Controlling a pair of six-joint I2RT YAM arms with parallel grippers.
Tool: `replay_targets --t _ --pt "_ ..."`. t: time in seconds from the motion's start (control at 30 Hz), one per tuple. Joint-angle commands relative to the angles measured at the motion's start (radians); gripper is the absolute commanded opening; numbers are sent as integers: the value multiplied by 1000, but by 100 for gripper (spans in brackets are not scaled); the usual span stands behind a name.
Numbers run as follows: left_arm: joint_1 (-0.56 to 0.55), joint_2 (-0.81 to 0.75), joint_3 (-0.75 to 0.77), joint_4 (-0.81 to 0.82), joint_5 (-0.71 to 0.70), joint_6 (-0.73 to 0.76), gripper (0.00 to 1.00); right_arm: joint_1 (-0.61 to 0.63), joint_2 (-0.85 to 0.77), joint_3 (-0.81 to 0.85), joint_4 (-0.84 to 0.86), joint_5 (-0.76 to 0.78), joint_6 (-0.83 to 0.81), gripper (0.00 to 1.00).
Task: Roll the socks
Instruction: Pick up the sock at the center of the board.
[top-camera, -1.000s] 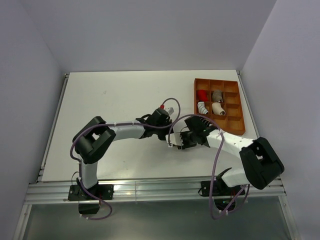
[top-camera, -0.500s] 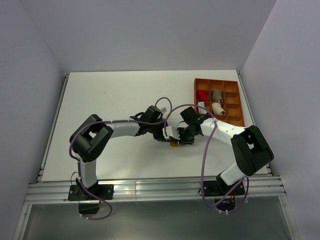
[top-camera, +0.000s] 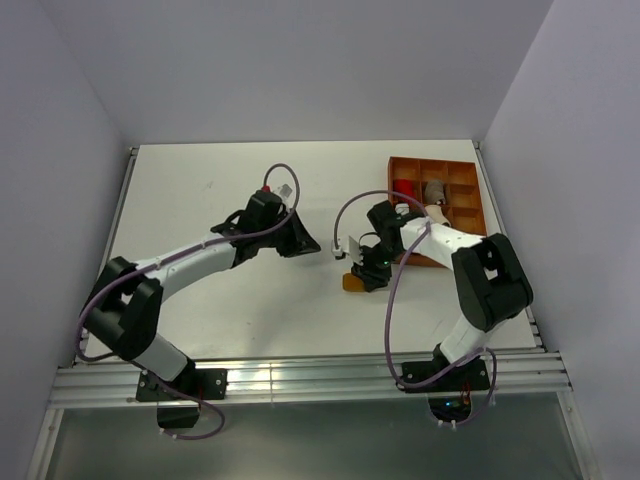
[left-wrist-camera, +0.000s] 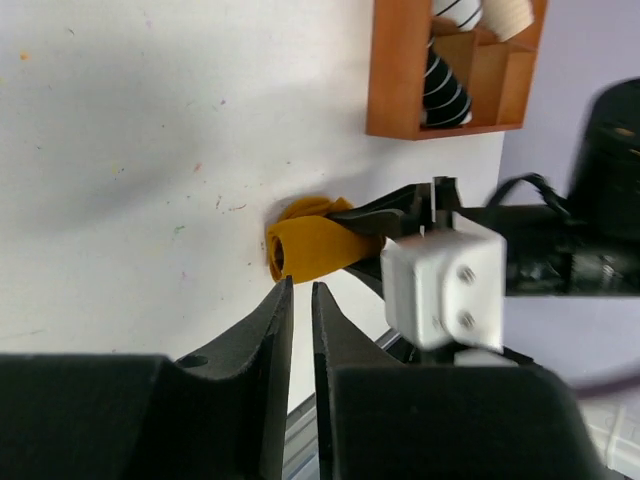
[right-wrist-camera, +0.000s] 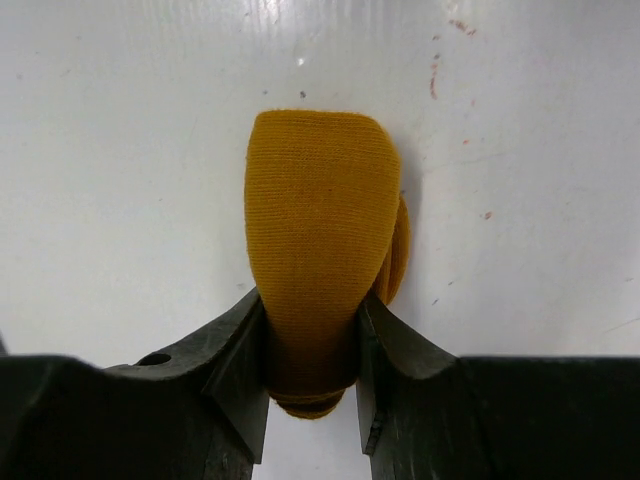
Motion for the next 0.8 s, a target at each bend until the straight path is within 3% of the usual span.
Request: replay_targets --t 0.0,0.77 --pt "1 -84 -3 -48 -50 27 17 -29 40 14 -135 -32 57 0" --pt "32 -242 -63 -87 -22 100 13 -288 30 338 -322 -293 181 0"
